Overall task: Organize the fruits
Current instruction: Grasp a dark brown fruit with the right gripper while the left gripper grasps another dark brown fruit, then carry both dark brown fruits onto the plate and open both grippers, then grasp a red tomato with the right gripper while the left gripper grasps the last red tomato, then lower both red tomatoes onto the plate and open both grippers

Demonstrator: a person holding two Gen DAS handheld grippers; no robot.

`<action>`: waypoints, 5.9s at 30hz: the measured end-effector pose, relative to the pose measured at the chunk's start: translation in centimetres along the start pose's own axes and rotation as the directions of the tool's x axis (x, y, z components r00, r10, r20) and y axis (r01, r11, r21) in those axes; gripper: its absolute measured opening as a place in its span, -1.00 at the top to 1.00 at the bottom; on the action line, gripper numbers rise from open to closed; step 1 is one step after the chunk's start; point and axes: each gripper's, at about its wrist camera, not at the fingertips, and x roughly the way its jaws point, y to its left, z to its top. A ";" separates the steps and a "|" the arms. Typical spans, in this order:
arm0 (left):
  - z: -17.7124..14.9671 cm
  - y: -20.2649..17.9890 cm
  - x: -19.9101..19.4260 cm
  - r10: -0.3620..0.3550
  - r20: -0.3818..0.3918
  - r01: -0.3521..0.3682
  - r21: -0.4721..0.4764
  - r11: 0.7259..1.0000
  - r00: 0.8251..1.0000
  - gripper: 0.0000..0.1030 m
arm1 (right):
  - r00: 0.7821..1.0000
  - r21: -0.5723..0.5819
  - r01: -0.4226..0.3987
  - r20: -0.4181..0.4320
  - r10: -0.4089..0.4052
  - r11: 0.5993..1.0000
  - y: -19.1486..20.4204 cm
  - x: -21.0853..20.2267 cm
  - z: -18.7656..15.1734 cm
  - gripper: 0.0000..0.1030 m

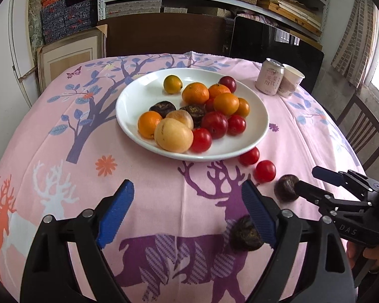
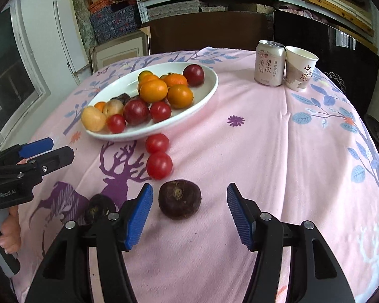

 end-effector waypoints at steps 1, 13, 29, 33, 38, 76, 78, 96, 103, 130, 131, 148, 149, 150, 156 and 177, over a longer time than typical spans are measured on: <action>-0.4 -0.1 -0.1 -0.001 -0.002 0.001 0.004 1.000 1.000 -0.65 | 1.000 -0.014 0.016 -0.009 -0.016 1.000 0.3 0.3 -0.1 -0.20; -3.1 -2.1 0.1 -0.022 -0.063 0.026 0.079 0.997 0.998 -0.68 | 0.991 -0.085 0.124 -0.045 -0.128 0.989 2.1 2.3 -0.9 0.20; -4.6 -6.3 2.5 -0.069 -0.140 0.094 0.186 0.978 0.988 0.22 | 0.999 0.020 0.031 0.012 -0.031 0.999 -0.5 -0.4 -1.6 0.20; -4.0 -5.8 1.7 -0.067 -0.127 0.089 0.175 0.981 0.990 0.22 | 0.999 0.021 0.024 0.024 -0.025 0.999 -0.3 -0.8 -1.5 0.20; -1.2 -4.2 -1.1 -0.054 -0.042 0.061 0.168 0.984 0.998 0.22 | 0.997 0.010 0.013 0.080 -0.014 1.000 0.3 -2.8 -0.4 0.20; 8.6 3.0 3.0 0.055 0.073 -0.050 -0.074 0.996 0.996 -0.47 | 0.974 0.076 -0.157 0.179 0.141 0.985 1.7 1.7 9.3 -0.04; 8.3 2.8 2.5 0.053 0.071 -0.047 -0.079 0.996 0.996 -0.52 | 0.976 0.066 -0.146 0.175 0.133 0.987 1.4 0.9 8.7 -0.04; 1.9 0.9 -0.6 0.017 0.026 -0.016 -0.014 1.000 1.000 -0.55 | 0.998 -0.143 0.011 -0.053 -0.019 0.990 4.3 5.0 2.6 0.27; -0.1 -1.6 -0.4 -0.026 -0.029 0.027 0.035 0.999 0.999 -0.55 | 0.999 -0.089 -0.036 -0.020 0.034 0.995 2.4 3.1 2.1 0.48; 2.8 -9.9 9.6 0.120 -0.070 -0.128 -0.125 0.984 0.990 0.49 | 0.981 0.050 -0.167 0.110 0.161 0.985 -6.4 -4.1 -0.3 0.46; 2.8 -9.9 9.6 0.119 -0.072 -0.127 -0.118 0.985 0.990 0.49 | 0.981 0.053 -0.167 0.108 0.161 0.984 -6.4 -4.0 -0.3 0.46; 0.3 -9.3 0.3 -0.018 -0.005 0.018 0.052 0.998 1.000 0.51 | 0.984 0.046 -0.139 0.118 0.133 0.989 -5.4 -4.1 -0.5 0.47; 0.6 -9.0 -0.2 -0.010 0.008 0.010 0.067 0.998 1.000 0.50 | 0.982 0.041 -0.143 0.127 0.137 0.989 -5.1 -4.4 -0.3 0.47; 0.9 -8.7 -0.5 -0.002 0.015 0.001 0.075 0.997 1.000 0.50 | 0.981 0.035 -0.147 0.136 0.141 0.989 -4.7 -4.7 0.0 0.46; 3.5 -5.3 -1.1 0.053 0.044 -0.055 0.069 0.996 0.998 0.50 | 0.974 -0.024 -0.160 0.160 0.162 0.987 -1.6 -5.2 3.3 0.43; 9.4 4.0 4.8 0.165 0.074 -0.154 -0.137 0.978 0.983 -0.57 | 0.975 0.020 -0.170 0.152 0.165 0.985 3.9 3.6 11.1 0.02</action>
